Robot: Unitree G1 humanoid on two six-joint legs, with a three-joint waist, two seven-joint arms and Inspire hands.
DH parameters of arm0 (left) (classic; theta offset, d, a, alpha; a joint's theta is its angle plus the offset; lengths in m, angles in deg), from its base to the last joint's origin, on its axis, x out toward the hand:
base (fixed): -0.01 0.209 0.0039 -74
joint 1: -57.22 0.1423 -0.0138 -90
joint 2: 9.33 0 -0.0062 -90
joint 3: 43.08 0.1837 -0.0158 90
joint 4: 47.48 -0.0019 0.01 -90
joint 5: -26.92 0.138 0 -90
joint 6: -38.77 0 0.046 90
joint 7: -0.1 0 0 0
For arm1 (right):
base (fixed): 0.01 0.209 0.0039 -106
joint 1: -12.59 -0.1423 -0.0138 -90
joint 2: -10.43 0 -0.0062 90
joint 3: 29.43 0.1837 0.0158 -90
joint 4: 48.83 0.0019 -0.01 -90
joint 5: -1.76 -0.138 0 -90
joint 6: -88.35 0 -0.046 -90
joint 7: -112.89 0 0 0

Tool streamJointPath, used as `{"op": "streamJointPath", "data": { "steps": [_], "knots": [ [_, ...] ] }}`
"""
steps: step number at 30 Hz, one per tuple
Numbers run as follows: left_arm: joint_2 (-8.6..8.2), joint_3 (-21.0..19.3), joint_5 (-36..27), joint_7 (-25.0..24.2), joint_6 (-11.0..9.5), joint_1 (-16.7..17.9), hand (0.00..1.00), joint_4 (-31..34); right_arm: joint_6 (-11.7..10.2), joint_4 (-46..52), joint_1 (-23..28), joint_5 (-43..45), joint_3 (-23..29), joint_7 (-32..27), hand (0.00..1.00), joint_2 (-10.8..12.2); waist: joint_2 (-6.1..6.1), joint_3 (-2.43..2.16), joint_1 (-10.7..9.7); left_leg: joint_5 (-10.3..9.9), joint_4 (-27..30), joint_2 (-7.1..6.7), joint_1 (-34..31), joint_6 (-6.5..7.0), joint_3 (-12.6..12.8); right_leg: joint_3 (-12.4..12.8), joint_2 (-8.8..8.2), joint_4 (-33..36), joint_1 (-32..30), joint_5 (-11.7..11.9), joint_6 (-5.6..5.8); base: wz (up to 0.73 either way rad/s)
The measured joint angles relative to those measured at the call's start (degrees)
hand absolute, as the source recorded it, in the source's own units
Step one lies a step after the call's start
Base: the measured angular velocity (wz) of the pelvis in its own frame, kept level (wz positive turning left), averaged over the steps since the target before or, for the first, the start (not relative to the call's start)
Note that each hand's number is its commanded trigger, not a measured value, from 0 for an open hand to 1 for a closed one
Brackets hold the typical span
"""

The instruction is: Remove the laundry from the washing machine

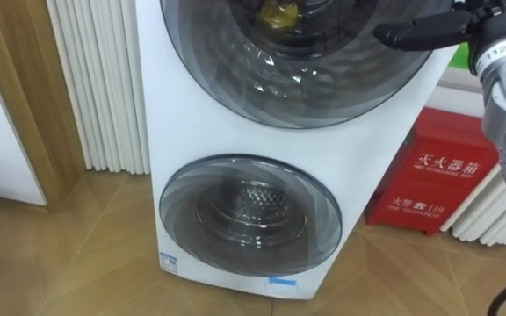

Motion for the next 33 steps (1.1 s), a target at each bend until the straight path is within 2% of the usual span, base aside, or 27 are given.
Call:
{"op": "streamJointPath", "data": {
  "steps": [5, 9, 12, 14, 17, 23, 25, 26, 30, 33],
  "knots": [
    [0.49, 1.45, -2.07, 0.00, 0.09, -0.23, 0.00, -0.22, 0.06, 0.00, 0.02, -1.80, -1.71, -1.34, 0.00, 0.66, -0.26, 0.13, 0.87, 0.00, -0.14, 0.31, 1.13, -0.01, 1.20, 0.36, 0.18, -0.18, 0.62, 0.09, -0.19, -0.13],
    [1.11, 2.31, -2.21, 0.00, 0.46, -0.14, 0.00, -0.35, 0.44, 0.68, 0.16, -1.56, -1.92, -3.41, 0.00, 3.29, -0.25, 0.21, 0.93, -0.02, -0.47, 0.48, 1.70, -0.04, 1.87, 1.61, 0.46, -0.16, 0.83, -0.12, -0.22, -0.08],
    [1.60, 2.35, -2.23, 0.01, 0.46, -0.37, 0.00, -0.32, 0.21, 2.80, 1.48, -1.54, -1.92, -4.75, 0.00, 4.36, -0.20, 0.24, 0.99, -0.13, -0.38, 0.86, 1.79, -0.23, 2.08, 1.81, 0.86, -0.24, 0.83, 0.03, -0.46, -0.06],
    [1.68, 2.50, -2.27, 0.04, 0.46, -0.64, 0.00, -0.34, -1.13, 3.86, 2.90, -1.56, -1.92, -4.90, 0.00, 4.58, 0.05, 0.40, 0.99, -0.17, -0.38, 1.06, 1.79, -0.33, 2.08, 1.81, 1.06, -0.33, 0.88, 0.12, -0.62, -0.05],
    [1.74, 4.90, -3.37, 0.73, 0.30, -1.36, 0.00, -1.35, -3.73, 7.69, 7.22, -1.76, -0.84, -5.82, 0.00, 4.89, 0.35, 0.56, 0.99, -0.20, -0.02, 1.16, 1.74, -0.40, 2.15, 1.71, 1.15, -0.40, 0.87, 0.12, -0.75, 0.00],
    [1.71, 6.12, -3.43, 1.50, -0.02, -1.03, 0.00, -2.43, -9.97, 18.64, 19.74, -1.61, 4.88, -6.78, 0.00, 8.69, 0.65, 0.50, 0.99, -0.37, 0.32, 1.20, 1.71, -0.58, 2.16, 1.94, 1.21, -0.81, 1.27, 0.16, -0.77, 0.01],
    [1.67, 6.25, -3.41, 1.64, -0.28, -1.00, 0.00, -2.42, -12.45, 20.37, 23.36, -1.61, 5.00, -6.76, 0.00, 10.05, 1.32, 0.38, 0.78, -0.41, 0.30, 1.22, 1.91, -0.60, 2.12, 1.94, 1.25, -0.89, 1.63, 0.20, -0.77, 0.00],
    [1.66, 6.42, -3.43, 1.69, -0.47, -1.01, 0.00, -2.43, -12.74, 20.43, 23.96, -1.63, 5.00, -6.67, 0.00, 10.42, 1.58, 0.47, 0.70, -0.44, 0.22, 1.22, 2.13, -0.61, 2.11, 1.95, 1.28, -0.98, 1.86, 0.23, -0.74, 0.00],
    [1.50, 7.72, -3.34, 1.75, -1.43, -1.02, 0.00, -2.44, -13.19, 20.89, 29.33, -1.86, 5.00, -4.94, 0.00, 13.31, 3.48, 0.16, 0.69, -0.48, -0.47, 1.21, 2.81, -0.62, 2.20, 2.03, 1.32, -0.95, 2.08, 0.20, -0.67, 0.00],
    [1.42, 7.91, -3.32, 1.74, -2.22, -0.75, 0.00, -2.45, -13.08, 23.07, 32.68, -4.28, 4.62, -4.04, 0.00, 14.30, 4.00, -0.02, 0.58, -0.47, -0.48, 1.23, 2.56, -0.64, 2.34, 2.02, 1.31, -0.89, 1.73, 0.20, -0.67, -0.03]
  ]
}}
